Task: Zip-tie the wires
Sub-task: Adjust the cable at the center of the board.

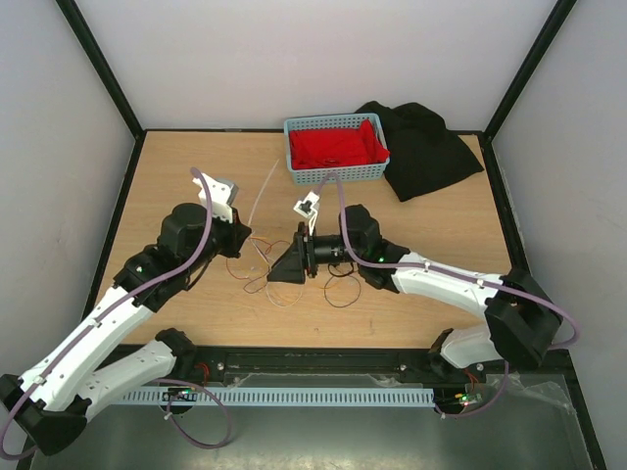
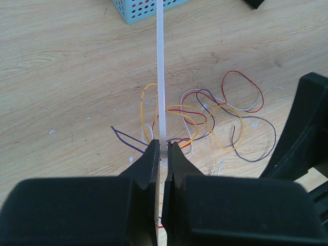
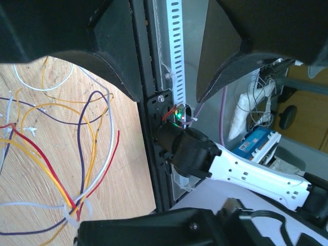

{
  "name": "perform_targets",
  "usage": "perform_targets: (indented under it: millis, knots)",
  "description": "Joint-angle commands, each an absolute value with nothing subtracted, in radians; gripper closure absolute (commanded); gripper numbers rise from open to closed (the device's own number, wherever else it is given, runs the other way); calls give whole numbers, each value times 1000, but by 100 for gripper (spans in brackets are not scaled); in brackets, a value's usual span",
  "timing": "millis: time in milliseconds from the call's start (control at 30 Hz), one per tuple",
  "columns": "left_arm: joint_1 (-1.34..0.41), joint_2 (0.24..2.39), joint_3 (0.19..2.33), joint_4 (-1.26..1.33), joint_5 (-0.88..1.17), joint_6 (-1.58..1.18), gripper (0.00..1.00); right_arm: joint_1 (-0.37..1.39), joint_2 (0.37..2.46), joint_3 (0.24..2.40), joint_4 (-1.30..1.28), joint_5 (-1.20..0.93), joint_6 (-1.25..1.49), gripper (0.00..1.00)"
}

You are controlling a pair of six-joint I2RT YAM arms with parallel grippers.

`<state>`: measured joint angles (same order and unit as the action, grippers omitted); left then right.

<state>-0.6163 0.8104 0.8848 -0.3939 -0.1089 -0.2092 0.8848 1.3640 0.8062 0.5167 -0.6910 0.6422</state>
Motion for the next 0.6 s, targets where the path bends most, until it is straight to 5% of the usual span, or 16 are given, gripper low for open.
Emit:
perform_targets:
  millis: [0, 567]
  knots:
    - [-608, 810, 899, -361, -112, -212, 100, 917, 1409, 804, 541, -694, 618, 42]
    - [-606, 827, 911, -391, -120, -264, 100, 941, 1532, 856, 493, -576, 507, 40]
